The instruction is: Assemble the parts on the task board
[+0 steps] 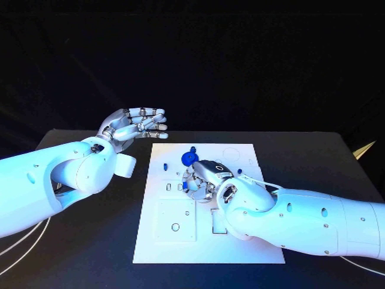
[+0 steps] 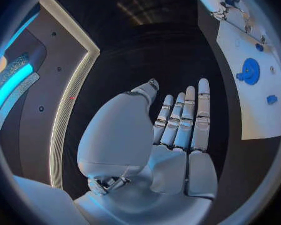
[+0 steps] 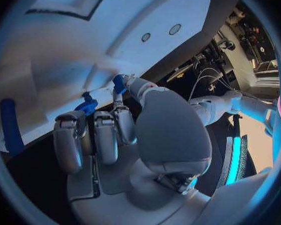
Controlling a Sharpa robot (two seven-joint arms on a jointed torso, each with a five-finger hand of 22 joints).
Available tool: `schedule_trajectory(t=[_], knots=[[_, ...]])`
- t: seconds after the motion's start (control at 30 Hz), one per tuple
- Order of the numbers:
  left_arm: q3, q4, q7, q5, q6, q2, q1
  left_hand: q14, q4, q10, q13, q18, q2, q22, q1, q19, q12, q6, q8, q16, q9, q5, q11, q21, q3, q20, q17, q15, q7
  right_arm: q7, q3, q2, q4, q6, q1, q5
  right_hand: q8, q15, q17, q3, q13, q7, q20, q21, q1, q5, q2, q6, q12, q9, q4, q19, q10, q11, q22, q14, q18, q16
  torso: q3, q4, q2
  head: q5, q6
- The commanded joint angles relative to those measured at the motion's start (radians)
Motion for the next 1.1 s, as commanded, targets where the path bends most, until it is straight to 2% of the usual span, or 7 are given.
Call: schedule_trajectory(t=[0.03,0.4,0.6,1.1], knots=[[0.001,0.003,0.005,0.003,0.018,0.000,0.000,-0.009,-0.002,-0.002,0.001,0.010,0.006,0.002,-0.004,-0.005,-0.006,-0.005,-0.004,0.001,-0.001,0.003,0.006,0.004,0.001,0.000,0.001,0.001,0.072,-0.010,0.000,0.004,-0.003,0.011,-0.002,-0.032,0.003,0.008,0.245,0.001,0.078,0.003,0.002,0.005,-0.010,-0.005,-0.002,0.005,-0.006,0.000,-0.005,0.106,-0.002,0.006,0.263,0.102,-0.007,0.000,0.0004,-0.0014,0.000,0.001,0.002],[0.001,0.004,0.005,0.003,0.019,-0.002,0.000,-0.009,-0.002,-0.002,0.001,0.010,0.006,0.002,-0.004,-0.005,-0.006,-0.005,-0.004,0.001,-0.001,0.003,0.006,0.004,0.001,0.000,0.001,0.001,0.072,-0.007,-0.002,0.006,-0.013,0.018,-0.003,-0.035,0.001,0.008,0.244,0.000,0.076,0.004,0.002,0.005,-0.016,-0.010,-0.009,-0.001,-0.009,-0.001,-0.006,0.106,-0.004,0.006,0.263,0.102,-0.007,-0.001,-0.0002,-0.0016,0.000,0.002,0.002],[0.001,0.004,0.004,0.003,0.020,-0.002,0.000,-0.009,-0.002,-0.002,0.001,0.010,0.006,0.002,-0.004,-0.005,-0.006,-0.005,-0.004,0.001,-0.001,0.003,0.006,0.004,0.001,0.000,0.001,0.001,0.072,-0.004,-0.003,0.010,-0.018,0.021,-0.004,-0.035,-0.002,0.009,0.244,0.000,0.074,0.006,0.003,0.005,-0.021,-0.014,-0.014,-0.007,-0.012,-0.002,-0.006,0.106,-0.007,0.008,0.263,0.101,-0.007,-0.001,0.0010,-0.0015,0.001,0.004,0.002],[0.001,0.003,0.003,0.003,0.021,-0.004,0.000,-0.009,-0.002,-0.002,0.001,0.010,0.006,0.002,-0.004,-0.005,-0.006,-0.005,-0.004,0.001,-0.001,0.003,0.006,0.004,0.001,0.000,0.001,0.001,0.072,0.001,-0.003,0.011,-0.019,0.029,-0.005,-0.034,-0.024,0.017,0.242,0.003,0.061,0.018,0.009,0.005,-0.036,-0.027,-0.034,-0.042,-0.028,-0.015,-0.009,0.106,-0.020,0.018,0.263,0.101,-0.007,-0.002,0.0006,-0.0028,0.000,0.007,0.001]])
